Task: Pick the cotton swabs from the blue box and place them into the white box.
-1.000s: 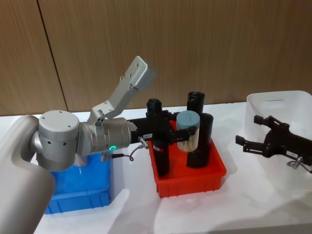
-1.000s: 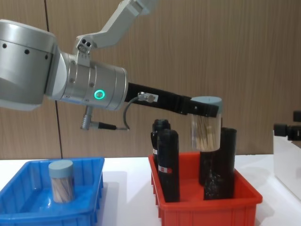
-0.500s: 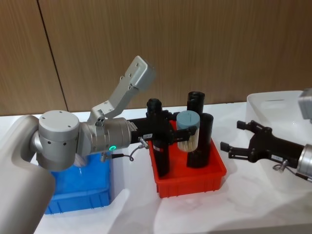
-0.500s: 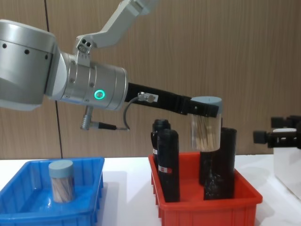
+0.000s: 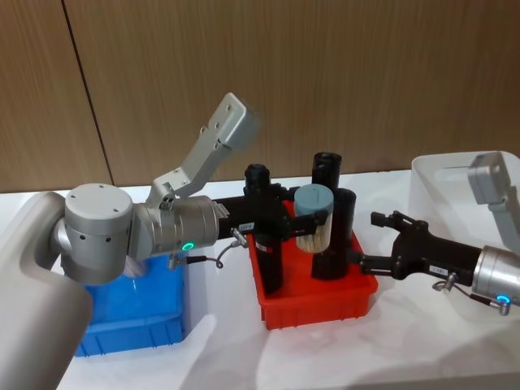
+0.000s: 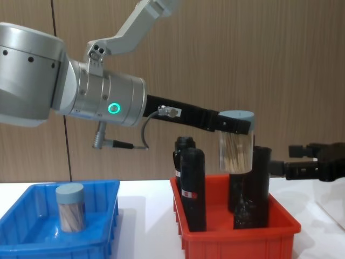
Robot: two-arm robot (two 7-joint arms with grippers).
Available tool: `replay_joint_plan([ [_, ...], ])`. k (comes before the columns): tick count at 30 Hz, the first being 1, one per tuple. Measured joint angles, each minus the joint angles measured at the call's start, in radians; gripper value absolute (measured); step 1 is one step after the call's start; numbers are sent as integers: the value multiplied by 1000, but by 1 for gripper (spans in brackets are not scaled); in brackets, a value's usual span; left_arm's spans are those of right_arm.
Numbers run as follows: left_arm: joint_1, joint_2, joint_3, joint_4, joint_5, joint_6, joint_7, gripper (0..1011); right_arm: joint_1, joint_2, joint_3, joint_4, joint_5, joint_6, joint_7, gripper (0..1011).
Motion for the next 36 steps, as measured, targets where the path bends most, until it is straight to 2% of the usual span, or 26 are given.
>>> replay_joint_plan([
  [16, 0, 0, 0, 0, 0, 0, 0, 654, 31, -23, -26, 43, 23, -2, -2, 1002],
  [36, 0, 0, 0, 0, 0, 0, 0, 654, 85, -58, -65, 127, 16, -12, -1, 1002],
])
